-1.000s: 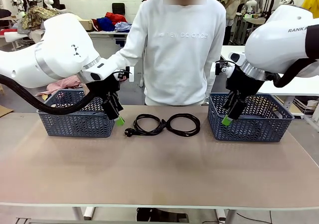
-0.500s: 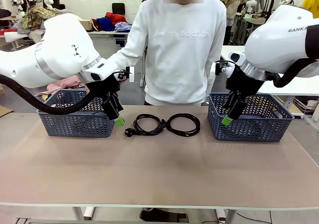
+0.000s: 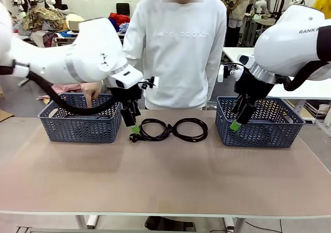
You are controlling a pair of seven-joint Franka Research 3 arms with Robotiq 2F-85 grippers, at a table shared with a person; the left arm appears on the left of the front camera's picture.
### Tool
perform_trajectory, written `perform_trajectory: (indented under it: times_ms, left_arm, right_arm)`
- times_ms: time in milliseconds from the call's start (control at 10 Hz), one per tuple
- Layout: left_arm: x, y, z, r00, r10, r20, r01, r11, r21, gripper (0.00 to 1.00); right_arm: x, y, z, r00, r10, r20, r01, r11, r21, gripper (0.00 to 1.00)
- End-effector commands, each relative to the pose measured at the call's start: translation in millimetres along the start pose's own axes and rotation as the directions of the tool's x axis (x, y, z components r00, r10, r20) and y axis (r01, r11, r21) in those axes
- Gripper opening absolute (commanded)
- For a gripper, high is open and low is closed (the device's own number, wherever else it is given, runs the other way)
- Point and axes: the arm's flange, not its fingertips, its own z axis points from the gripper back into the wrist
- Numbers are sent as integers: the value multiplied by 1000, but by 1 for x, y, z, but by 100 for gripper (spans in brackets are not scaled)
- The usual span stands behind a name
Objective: Organize the cables according to human instructions.
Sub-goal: Pick up a bundle of cables and place it in the basket indicated by the human.
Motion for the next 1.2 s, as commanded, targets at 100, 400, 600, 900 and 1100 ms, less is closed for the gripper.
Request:
perform_trajectory:
  times_ms: [100,400,600,900,1100]
  left_arm:
    - [25,30,-24,994,15,-106,-13,1000,14,100]
    - [43,50,-52,989,67,-135,-65,998,21,100]
    - [49,56,-62,987,85,-136,-82,996,23,100]
    - [48,55,-66,990,77,-120,-77,997,2,100]
    - [48,55,-66,990,77,-120,-77,997,2,100]
  right_arm:
    - [3,-1,1,1000,0,-3,0,1000,0,100]
    - [3,-1,1,1000,0,-3,0,1000,0,100]
    - [3,-1,1,1000,0,-3,0,1000,0,100]
    - [3,-1,1,1000,0,-3,0,1000,0,100]
    - [3,-1,1,1000,0,-3,0,1000,0,100]
